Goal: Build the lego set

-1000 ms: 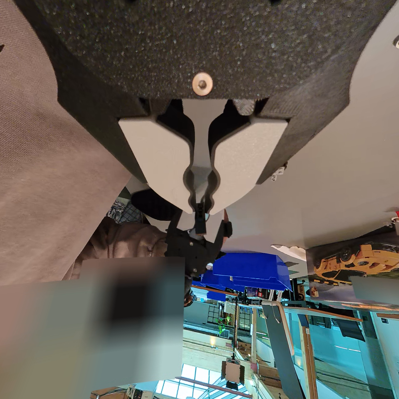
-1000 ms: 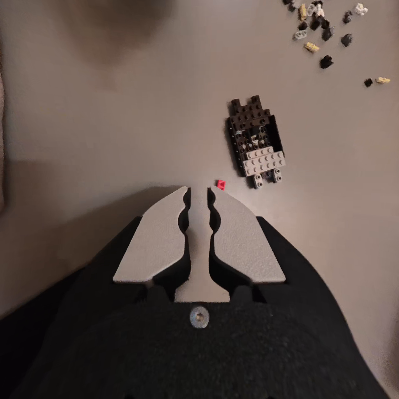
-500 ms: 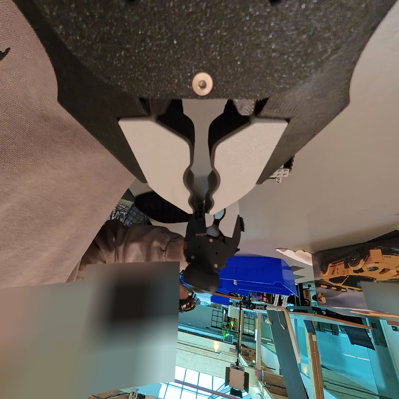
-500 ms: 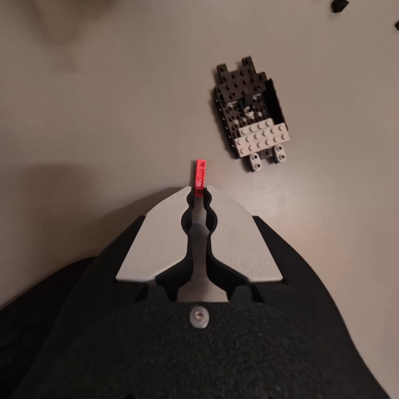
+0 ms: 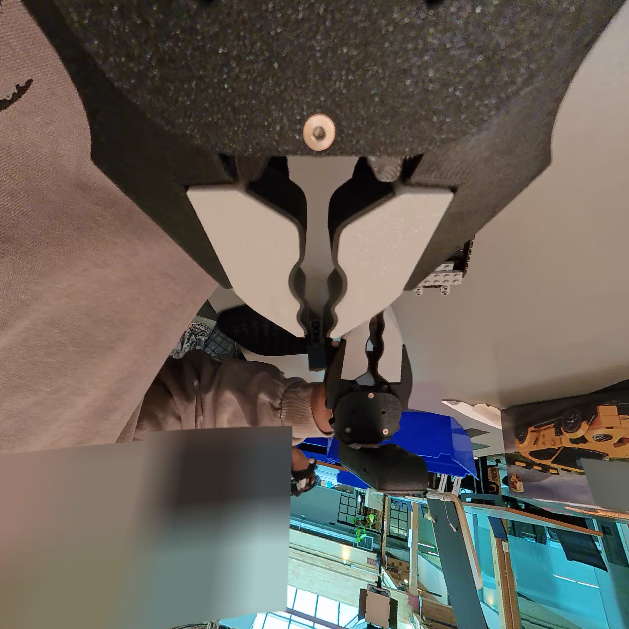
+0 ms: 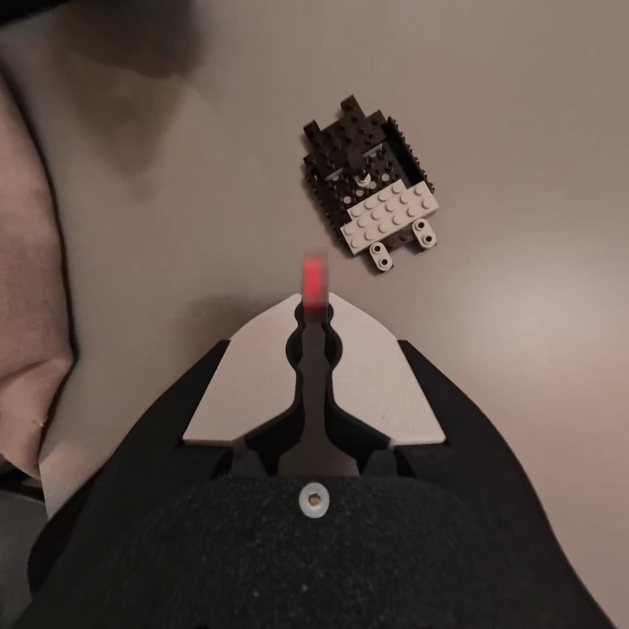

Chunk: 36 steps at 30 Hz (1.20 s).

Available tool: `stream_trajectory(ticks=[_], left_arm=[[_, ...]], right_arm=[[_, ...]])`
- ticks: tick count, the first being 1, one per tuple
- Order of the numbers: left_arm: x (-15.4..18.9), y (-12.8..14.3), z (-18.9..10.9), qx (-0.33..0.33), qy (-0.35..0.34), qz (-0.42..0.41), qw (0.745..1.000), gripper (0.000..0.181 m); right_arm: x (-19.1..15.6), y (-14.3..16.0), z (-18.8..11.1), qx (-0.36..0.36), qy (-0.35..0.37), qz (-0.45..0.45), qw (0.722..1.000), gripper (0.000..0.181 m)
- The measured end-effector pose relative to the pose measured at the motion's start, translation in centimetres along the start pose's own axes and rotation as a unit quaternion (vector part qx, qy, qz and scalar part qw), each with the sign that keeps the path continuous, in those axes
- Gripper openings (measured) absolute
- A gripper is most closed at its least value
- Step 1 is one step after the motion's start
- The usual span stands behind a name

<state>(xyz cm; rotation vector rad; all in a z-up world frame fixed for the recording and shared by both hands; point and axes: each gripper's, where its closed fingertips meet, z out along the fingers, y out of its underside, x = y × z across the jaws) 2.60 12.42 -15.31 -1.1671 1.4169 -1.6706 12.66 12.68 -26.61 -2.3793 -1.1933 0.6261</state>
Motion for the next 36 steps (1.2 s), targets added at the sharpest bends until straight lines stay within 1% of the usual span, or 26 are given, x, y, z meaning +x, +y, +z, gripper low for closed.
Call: stream_trajectory(ticks=[3, 7, 11, 15, 20, 23, 25, 27, 29, 31, 33, 36], left_arm=[[-0.1, 0.1, 0.0, -0.001, 0.000, -0.002, 1.000, 0.008], [0.0, 0.1, 0.0, -0.002, 0.004, -0.004, 1.000, 0.008], [0.2, 0.1, 0.0, -0.003, 0.007, -0.003, 1.000, 0.008], [0.3, 0.0, -0.1, -0.004, 0.009, 0.001, 1.000, 0.008], [0.5, -0.1, -0.1, -0.004, 0.014, 0.002, 1.000, 0.008], [0.6, 0.0, -0.1, -0.005, 0.015, 0.003, 1.000, 0.008], [0.7, -0.1, -0.1, -0.005, 0.016, 0.003, 1.000, 0.008], [0.7, -0.1, -0.1, -0.005, 0.016, 0.003, 1.000, 0.008], [0.7, 0.0, 0.0, -0.006, 0.018, 0.001, 1.000, 0.008], [0.7, 0.1, 0.1, -0.008, 0.019, 0.000, 1.000, 0.008], [0.7, 0.3, 0.2, -0.011, 0.021, -0.001, 1.000, 0.008], [0.7, 0.6, 0.3, -0.015, 0.023, -0.004, 1.000, 0.008]], right_arm=[[1.4, 0.4, -0.5, -0.058, 0.032, -0.019, 0.998, 0.007], [3.8, 0.0, -1.4, -0.121, 0.098, -0.054, 0.986, 0.007], [4.3, -1.0, -1.1, -0.150, 0.108, -0.095, 0.978, 0.007], [4.7, -2.6, -1.3, -0.143, 0.128, -0.132, 0.973, 0.007], [4.2, -5.0, -1.0, -0.077, 0.132, -0.153, 0.976, 0.008], [3.7, -5.5, -0.8, -0.043, 0.122, -0.154, 0.980, 0.013], [3.3, -5.9, -1.3, -0.010, 0.110, -0.148, 0.983, 0.015], [3.5, -5.2, -1.9, -0.005, 0.110, -0.137, 0.984, 0.018], [3.6, -3.9, -2.3, -0.015, 0.117, -0.145, 0.982, 0.017], [3.7, -2.3, -2.1, -0.034, 0.128, -0.168, 0.977, 0.017], [3.3, -0.9, -1.6, -0.048, 0.118, -0.184, 0.975, 0.017], [3.1, 0.0, -1.0, -0.054, 0.098, -0.189, 0.976, 0.017]])
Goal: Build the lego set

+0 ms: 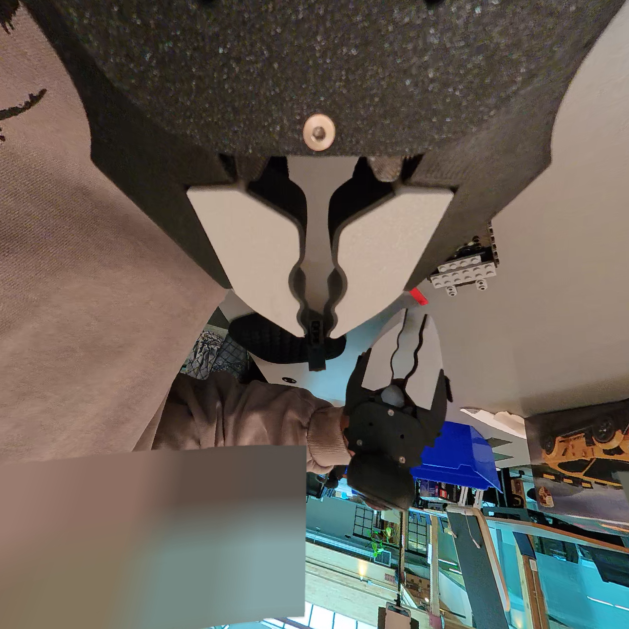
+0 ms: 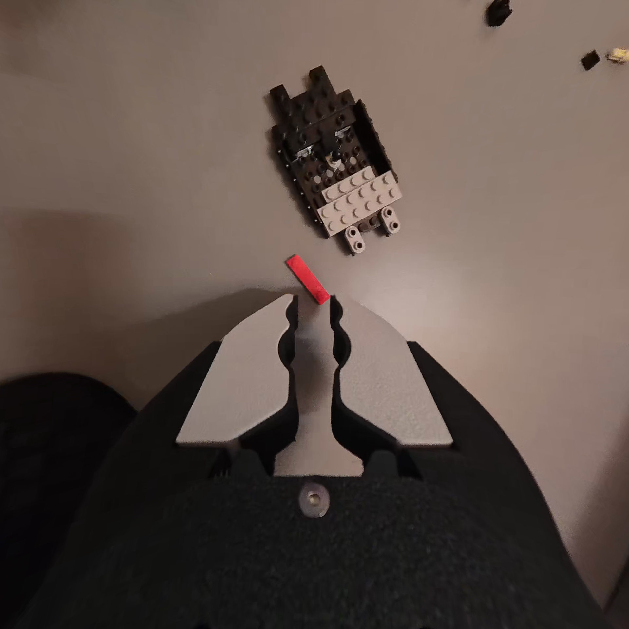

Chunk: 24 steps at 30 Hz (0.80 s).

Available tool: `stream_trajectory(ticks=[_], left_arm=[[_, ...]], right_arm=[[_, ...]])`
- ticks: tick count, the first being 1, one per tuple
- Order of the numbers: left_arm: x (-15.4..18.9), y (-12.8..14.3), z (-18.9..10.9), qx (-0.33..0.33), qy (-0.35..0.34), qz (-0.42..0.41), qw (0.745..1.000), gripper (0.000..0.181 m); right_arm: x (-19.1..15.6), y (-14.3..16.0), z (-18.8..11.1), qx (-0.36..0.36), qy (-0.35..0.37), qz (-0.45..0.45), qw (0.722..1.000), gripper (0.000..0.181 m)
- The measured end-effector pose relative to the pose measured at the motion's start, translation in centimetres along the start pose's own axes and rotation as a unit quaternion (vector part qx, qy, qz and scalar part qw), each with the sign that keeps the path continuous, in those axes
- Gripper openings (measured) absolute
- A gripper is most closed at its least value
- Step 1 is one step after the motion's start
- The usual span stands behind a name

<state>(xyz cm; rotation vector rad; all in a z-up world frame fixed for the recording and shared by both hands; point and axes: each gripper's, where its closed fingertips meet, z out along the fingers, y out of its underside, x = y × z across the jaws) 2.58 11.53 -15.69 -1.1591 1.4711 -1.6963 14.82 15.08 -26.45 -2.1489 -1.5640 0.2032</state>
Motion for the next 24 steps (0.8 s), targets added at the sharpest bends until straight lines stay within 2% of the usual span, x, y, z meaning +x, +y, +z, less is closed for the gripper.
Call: stream_trajectory(ticks=[6, 11, 19, 22, 24], left_arm=[[-0.1, 0.4, 0.1, -0.007, -0.001, -0.003, 1.000, 0.008], [-0.5, 0.0, -0.1, 0.006, -0.012, -0.002, 1.000, 0.008], [-0.5, -0.4, -0.4, 0.017, -0.016, 0.010, 1.000, 0.008], [-0.6, -0.6, -0.5, 0.021, -0.022, 0.016, 0.999, 0.008], [-0.6, -0.7, -0.5, 0.021, -0.028, 0.023, 0.999, 0.008]], right_arm=[[0.2, -0.6, 0.9, 0.018, -0.033, -0.016, 0.999, 0.018], [-0.4, -0.4, 1.6, -0.017, -0.069, -0.043, 0.997, 0.016], [-0.8, -0.4, 1.7, -0.039, -0.106, -0.029, 0.993, 0.009], [-1.0, -0.7, 1.6, -0.011, -0.095, 0.007, 0.995, 0.007], [-1.2, -2.5, 0.7, 0.067, -0.092, 0.058, 0.992, 0.007]])
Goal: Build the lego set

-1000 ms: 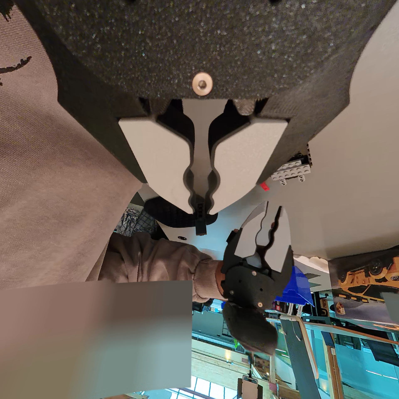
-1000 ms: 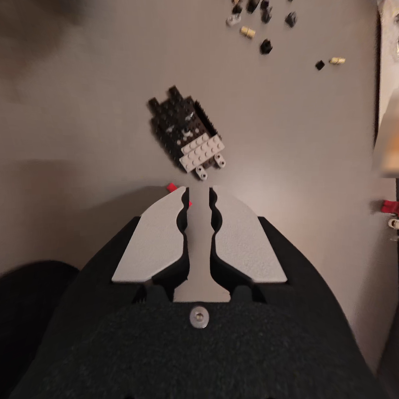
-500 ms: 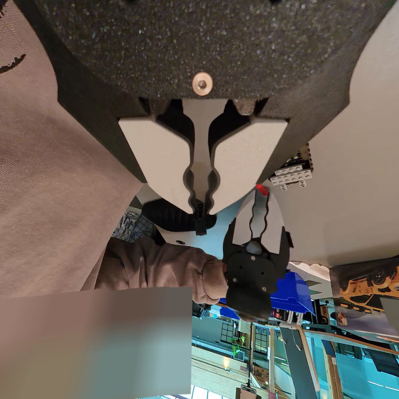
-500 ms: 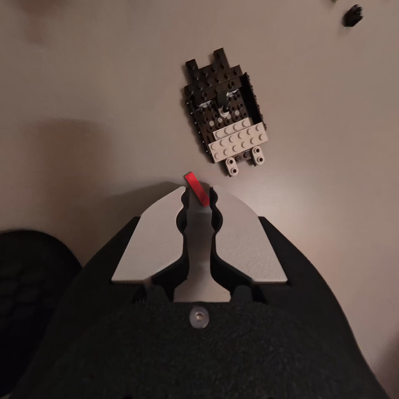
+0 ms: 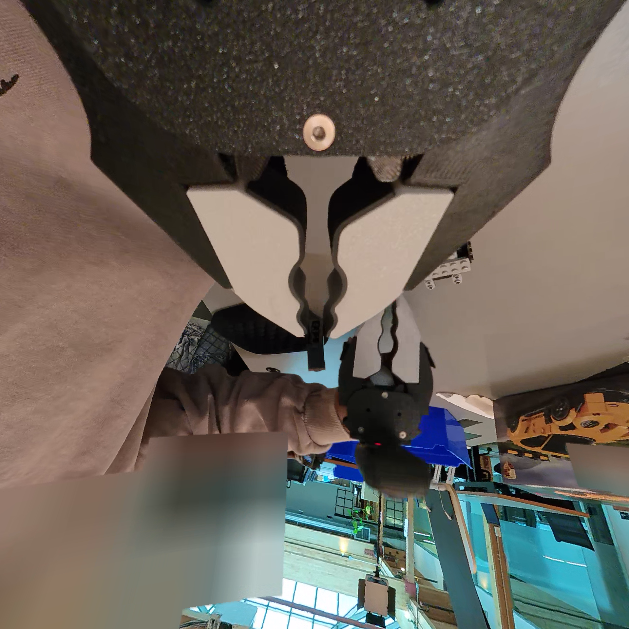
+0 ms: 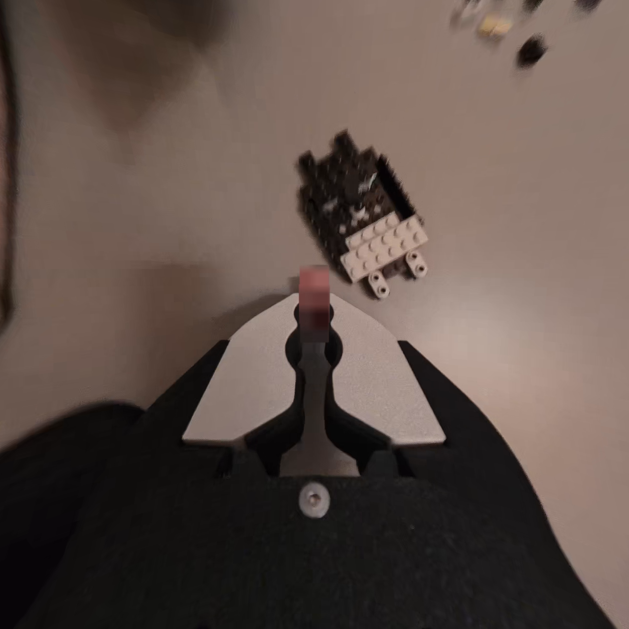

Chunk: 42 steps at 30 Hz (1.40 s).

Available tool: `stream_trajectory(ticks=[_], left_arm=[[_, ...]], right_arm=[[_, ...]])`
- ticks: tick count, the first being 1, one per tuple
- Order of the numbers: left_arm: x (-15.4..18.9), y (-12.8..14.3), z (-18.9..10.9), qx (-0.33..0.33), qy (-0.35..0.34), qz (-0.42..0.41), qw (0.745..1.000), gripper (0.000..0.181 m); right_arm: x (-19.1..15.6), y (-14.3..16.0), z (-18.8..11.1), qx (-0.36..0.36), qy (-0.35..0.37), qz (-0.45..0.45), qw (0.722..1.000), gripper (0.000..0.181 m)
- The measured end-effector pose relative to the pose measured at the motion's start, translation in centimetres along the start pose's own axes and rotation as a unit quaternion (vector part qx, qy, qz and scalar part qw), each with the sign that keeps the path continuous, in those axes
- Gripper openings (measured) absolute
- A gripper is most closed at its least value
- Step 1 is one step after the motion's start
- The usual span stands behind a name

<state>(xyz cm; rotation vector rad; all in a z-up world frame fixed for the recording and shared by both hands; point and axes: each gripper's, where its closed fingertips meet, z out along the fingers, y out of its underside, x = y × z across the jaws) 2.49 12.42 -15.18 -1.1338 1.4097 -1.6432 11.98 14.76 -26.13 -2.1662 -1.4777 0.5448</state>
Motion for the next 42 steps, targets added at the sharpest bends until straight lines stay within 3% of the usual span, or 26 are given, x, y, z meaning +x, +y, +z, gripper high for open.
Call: stream_trajectory(ticks=[5, 8, 14, 42], left_arm=[[-0.2, -0.1, 0.3, 0.007, -0.012, 0.009, 1.000, 0.008], [-0.2, -0.4, 0.6, 0.021, -0.018, 0.016, 0.999, 0.008], [0.3, -1.2, 1.1, 0.059, -0.024, 0.022, 0.998, 0.008], [1.4, -4.7, -0.2, 0.161, -0.038, 0.047, 0.985, 0.008]], right_arm=[[-1.5, -7.9, -4.4, 0.213, 0.039, 0.072, 0.974, 0.007], [-3.6, -11.4, -5.8, 0.262, 0.020, 0.079, 0.961, 0.007], [-5.6, -13.8, -5.5, 0.239, 0.005, 0.042, 0.970, 0.007], [-6.8, -16.8, -7.2, 0.158, -0.052, 0.031, 0.986, 0.008]])
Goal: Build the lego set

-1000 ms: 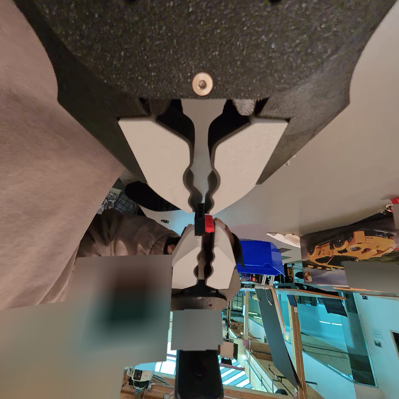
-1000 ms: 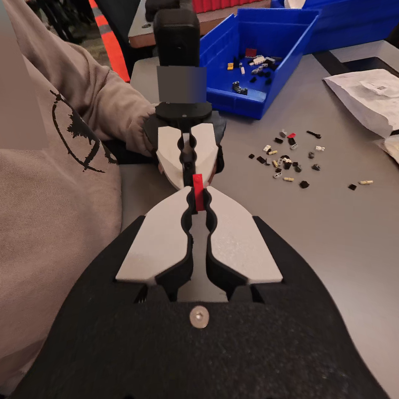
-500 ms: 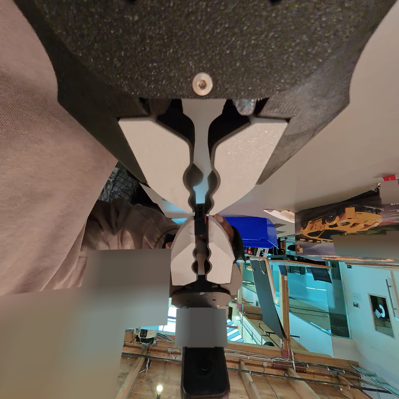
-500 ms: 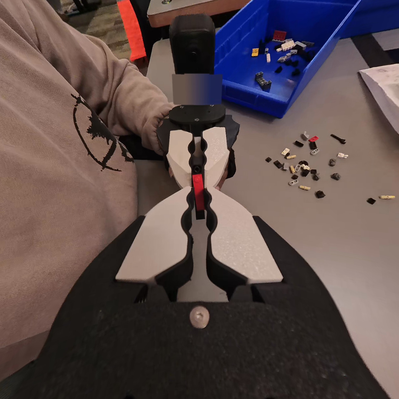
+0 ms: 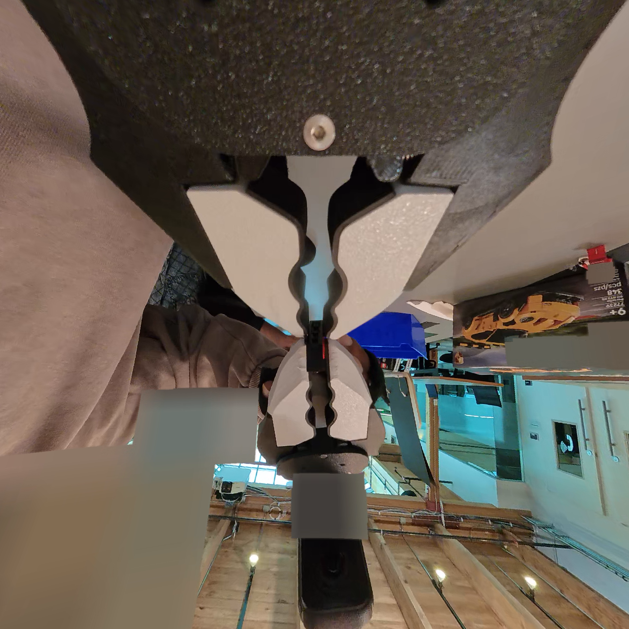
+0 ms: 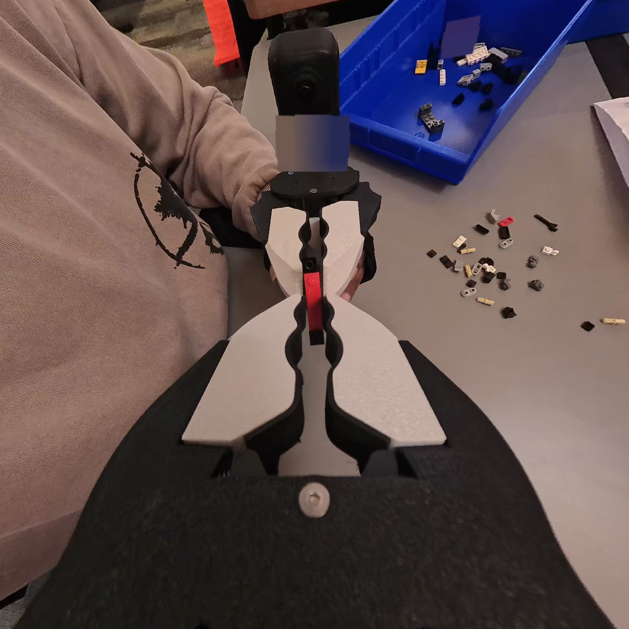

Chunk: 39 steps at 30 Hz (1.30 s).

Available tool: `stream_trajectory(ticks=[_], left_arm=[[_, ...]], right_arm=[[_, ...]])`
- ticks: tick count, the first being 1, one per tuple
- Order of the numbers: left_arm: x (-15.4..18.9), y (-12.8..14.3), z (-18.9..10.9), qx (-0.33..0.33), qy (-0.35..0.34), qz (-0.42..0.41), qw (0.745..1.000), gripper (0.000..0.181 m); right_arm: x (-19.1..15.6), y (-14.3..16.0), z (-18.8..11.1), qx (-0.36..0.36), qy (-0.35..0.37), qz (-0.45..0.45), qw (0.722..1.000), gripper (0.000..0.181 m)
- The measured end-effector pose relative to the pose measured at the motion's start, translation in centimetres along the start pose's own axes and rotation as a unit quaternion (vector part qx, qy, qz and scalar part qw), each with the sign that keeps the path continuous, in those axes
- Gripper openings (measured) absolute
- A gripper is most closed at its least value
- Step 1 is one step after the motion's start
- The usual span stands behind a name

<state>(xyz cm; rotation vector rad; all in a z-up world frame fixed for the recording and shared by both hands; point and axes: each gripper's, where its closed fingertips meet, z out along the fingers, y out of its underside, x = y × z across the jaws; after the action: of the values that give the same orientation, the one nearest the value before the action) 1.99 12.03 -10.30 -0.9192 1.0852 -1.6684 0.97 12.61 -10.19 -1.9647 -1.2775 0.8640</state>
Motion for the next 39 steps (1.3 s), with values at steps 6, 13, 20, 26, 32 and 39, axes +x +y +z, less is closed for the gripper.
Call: stream_trajectory(ticks=[6, 13, 20, 26, 32, 39], left_arm=[[0.0, -0.4, -0.1, 0.009, 0.001, -0.004, 1.000, 0.008], [0.1, -1.0, -0.3, 0.020, 0.004, -0.009, 1.000, 0.008], [0.4, -1.2, -0.4, 0.025, 0.013, -0.009, 1.000, 0.008], [1.4, -1.1, -0.2, 0.023, 0.046, -0.016, 0.999, 0.009], [2.3, -0.6, -0.1, 0.015, 0.071, -0.013, 0.997, 0.009], [2.8, -0.1, 0.0, 0.001, 0.088, -0.001, 0.996, 0.009]], right_arm=[[-0.1, -0.4, 0.0, -0.003, -0.001, -0.010, 1.000, 0.009], [-0.4, -1.3, -0.5, 0.018, -0.008, -0.013, 1.000, 0.014], [-0.4, -1.4, -2.1, 0.067, -0.051, -0.006, 0.996, 0.016], [-1.1, 0.1, -2.0, 0.096, -0.160, 0.044, 0.981, 0.017], [-2.7, 0.6, -1.8, 0.151, -0.310, 0.150, 0.927, 0.033], [-3.5, 0.8, -0.3, 0.179, -0.389, 0.243, 0.870, 0.028]])
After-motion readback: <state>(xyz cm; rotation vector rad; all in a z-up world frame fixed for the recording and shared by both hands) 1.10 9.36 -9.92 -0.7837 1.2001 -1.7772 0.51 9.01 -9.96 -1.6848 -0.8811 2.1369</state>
